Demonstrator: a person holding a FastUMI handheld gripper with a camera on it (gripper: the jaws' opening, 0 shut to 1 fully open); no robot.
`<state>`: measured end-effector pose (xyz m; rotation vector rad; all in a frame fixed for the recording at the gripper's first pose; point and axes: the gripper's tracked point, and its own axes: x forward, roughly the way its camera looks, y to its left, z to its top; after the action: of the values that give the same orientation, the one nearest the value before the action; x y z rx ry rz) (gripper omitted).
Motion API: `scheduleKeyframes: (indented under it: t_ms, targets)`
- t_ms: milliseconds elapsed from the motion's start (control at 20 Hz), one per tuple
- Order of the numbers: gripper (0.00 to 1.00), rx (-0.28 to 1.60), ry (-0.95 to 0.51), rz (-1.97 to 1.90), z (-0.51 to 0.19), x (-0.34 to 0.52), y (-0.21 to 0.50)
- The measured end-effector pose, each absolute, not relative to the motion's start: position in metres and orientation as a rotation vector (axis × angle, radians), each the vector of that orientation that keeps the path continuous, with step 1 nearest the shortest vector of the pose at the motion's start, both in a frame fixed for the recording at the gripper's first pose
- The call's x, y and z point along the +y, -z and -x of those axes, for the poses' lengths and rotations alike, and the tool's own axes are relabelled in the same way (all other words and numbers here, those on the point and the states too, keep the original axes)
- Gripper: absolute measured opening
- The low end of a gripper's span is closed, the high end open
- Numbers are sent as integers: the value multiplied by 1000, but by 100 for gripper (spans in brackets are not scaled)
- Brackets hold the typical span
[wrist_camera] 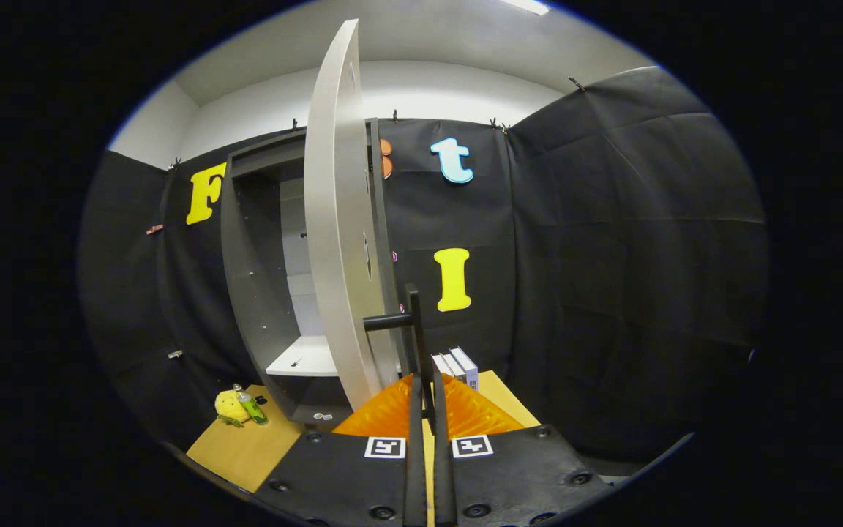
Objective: Open the shoe cabinet door, grab the shoes and put them into the shoe cabinet, then close the shoe cabinet door.
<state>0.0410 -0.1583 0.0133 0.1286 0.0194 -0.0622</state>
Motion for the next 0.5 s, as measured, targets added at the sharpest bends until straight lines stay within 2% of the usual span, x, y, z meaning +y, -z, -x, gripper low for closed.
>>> scheduleKeyframes:
  t_ms: [50, 200, 350, 500]
  targets:
    - [12, 21, 61, -124, -38, -158, -13]
    - [13, -7, 94, -87, -28, -166, -28]
    - [45, -69, 135, -58, -11, -163, -50]
    - [77, -88, 113, -25, 3, -136, -60]
